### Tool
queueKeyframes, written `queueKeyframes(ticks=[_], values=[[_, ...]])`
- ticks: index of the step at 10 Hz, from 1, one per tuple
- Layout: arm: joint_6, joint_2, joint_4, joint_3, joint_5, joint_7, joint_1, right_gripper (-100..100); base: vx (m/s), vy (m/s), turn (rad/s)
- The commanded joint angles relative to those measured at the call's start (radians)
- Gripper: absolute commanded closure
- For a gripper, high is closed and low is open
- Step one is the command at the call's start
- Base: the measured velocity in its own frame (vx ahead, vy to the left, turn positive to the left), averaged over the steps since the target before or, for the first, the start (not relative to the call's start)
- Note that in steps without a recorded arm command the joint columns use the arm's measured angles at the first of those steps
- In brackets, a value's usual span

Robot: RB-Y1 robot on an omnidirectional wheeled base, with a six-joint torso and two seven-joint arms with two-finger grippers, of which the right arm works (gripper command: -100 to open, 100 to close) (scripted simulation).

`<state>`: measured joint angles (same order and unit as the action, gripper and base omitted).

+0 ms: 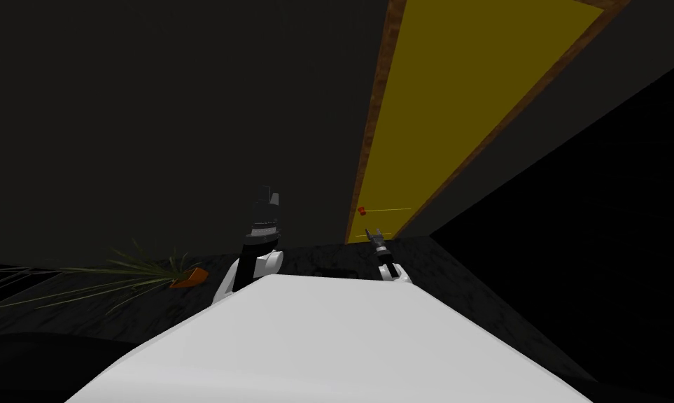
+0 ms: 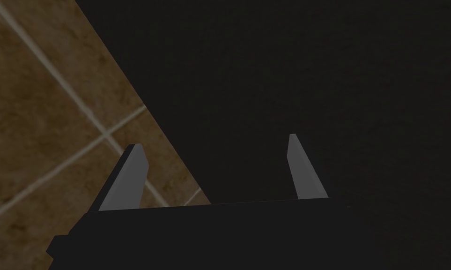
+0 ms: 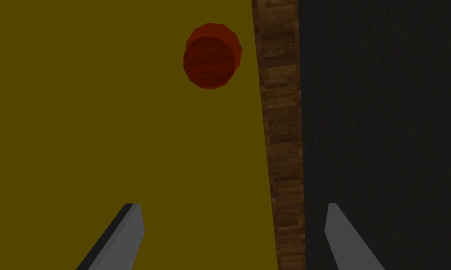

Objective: Pull the door open

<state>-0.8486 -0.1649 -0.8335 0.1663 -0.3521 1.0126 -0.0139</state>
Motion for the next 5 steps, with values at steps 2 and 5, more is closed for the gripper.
queueKeyframes(ticks=[2,5], values=[[-0.013,-0.003,0.046,0.005,-0.007,0.037,-0.017,-100,0.081,-0.018,0.011],[-0.027,-0.006,0.102,0.012,-0.016,0.084,-0.037,-100,0.078,-0.020,0.014]])
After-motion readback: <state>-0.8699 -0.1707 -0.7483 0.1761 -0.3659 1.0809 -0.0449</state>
